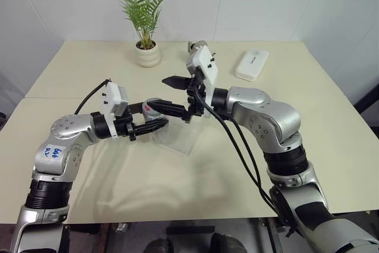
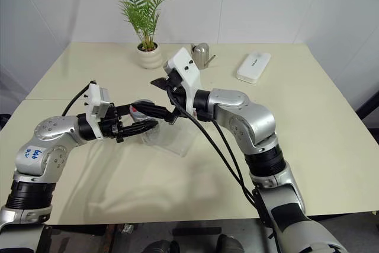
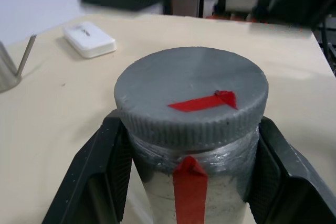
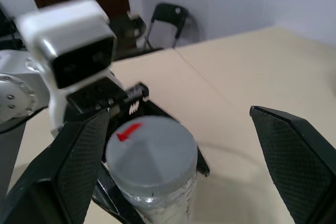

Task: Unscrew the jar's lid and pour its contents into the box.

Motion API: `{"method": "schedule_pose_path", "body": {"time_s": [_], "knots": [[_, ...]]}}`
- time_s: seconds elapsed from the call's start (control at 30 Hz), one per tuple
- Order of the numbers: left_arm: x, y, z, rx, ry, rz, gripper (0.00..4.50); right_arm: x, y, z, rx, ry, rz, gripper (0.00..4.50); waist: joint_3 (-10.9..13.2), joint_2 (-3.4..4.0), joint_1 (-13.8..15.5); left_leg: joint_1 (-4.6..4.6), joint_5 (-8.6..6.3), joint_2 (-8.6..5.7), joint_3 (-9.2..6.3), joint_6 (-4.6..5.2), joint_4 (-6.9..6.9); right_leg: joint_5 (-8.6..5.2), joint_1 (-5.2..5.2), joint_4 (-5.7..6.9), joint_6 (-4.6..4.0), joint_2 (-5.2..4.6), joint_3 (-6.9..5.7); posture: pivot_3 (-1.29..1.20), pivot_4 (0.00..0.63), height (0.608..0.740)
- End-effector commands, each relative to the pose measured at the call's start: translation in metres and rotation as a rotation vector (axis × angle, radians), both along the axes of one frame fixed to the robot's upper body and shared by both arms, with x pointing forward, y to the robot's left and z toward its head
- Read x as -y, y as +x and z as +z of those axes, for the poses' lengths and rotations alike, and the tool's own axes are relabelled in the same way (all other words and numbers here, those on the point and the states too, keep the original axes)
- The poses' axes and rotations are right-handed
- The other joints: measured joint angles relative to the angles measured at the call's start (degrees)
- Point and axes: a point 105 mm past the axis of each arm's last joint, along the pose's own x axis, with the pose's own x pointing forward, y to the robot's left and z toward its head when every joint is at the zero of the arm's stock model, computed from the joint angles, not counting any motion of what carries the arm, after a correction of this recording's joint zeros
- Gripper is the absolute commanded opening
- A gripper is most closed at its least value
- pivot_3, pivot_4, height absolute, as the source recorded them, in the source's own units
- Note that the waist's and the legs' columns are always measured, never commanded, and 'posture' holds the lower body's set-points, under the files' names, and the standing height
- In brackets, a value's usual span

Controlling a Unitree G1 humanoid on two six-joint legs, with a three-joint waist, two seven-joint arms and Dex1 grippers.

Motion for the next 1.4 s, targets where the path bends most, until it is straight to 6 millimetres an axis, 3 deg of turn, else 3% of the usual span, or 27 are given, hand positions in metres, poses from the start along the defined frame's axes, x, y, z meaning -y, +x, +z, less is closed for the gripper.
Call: {"method": "schedule_pose_path", "body": {"time_s": [0.03,0.4,0.53,0.63,0.8,1.03,1.27,1.4], "knots": [[0.005,-0.005,0.015,0.073,-0.006,-0.028,2.42,-0.006,-0.007,0.005,0.023,0.011,0.025,4.5,0.0,0.0,-0.1,0.0,0.0,0.0,0.0,0.0,0.0,0.0,0.0,0.0,0.0,0.0,0.0,0.0,0.15,0.74],[0.006,-0.004,0.017,0.071,-0.036,-0.019,2.42,-0.007,-0.008,0.005,0.018,0.024,0.031,4.5,0.0,0.0,-0.4,0.01,0.0,0.03,0.01,0.0,0.02,0.0,0.0,0.01,0.0,0.04,0.06,0.0,0.15,0.74],[0.006,-0.004,0.02,0.076,-0.04,-0.019,2.42,-0.007,-0.008,0.003,0.013,0.029,0.034,3.6,0.0,0.0,-0.7,0.01,0.0,0.04,0.01,0.0,0.01,0.0,0.0,0.01,0.0,0.06,0.07,0.0,0.15,0.74],[0.006,-0.005,0.019,0.072,-0.038,-0.023,2.42,-0.008,-0.012,0.008,0.015,0.066,0.058,2.65,0.0,0.0,-0.9,0.0,0.0,0.03,0.01,0.0,0.02,0.0,0.0,0.0,0.0,0.06,0.08,0.0,0.15,0.74],[0.007,-0.007,0.018,0.07,-0.037,-0.056,2.42,-0.007,-0.016,0.012,0.028,0.082,0.1,2.65,0.0,0.0,-1.1,0.01,0.0,0.05,0.01,0.0,0.02,0.0,0.0,0.01,0.0,0.08,0.09,0.0,0.15,0.74],[0.025,-0.014,0.017,0.078,0.048,-0.266,2.42,0.0,-0.051,0.021,0.179,-0.049,0.508,2.65,0.0,0.0,-1.0,-0.04,0.0,0.04,0.06,0.0,0.1,0.0,0.0,-0.04,0.0,0.12,0.11,0.0,0.15,0.74],[0.049,-0.02,0.018,0.093,0.062,-0.409,2.42,0.002,-0.055,0.028,0.249,-0.163,0.678,2.65,0.0,0.0,-1.3,-0.06,0.0,0.07,0.1,0.0,0.2,0.0,0.0,-0.02,0.0,0.24,0.15,0.0,0.15,0.74],[0.051,-0.022,0.015,0.09,0.046,-0.417,2.42,0.002,-0.054,0.031,0.259,-0.16,0.686,2.65,0.0,0.0,-1.2,-0.08,0.0,0.18,0.1,-0.02,0.24,0.0,0.0,-0.02,0.0,0.24,0.14,0.0,0.15,0.74]]}}
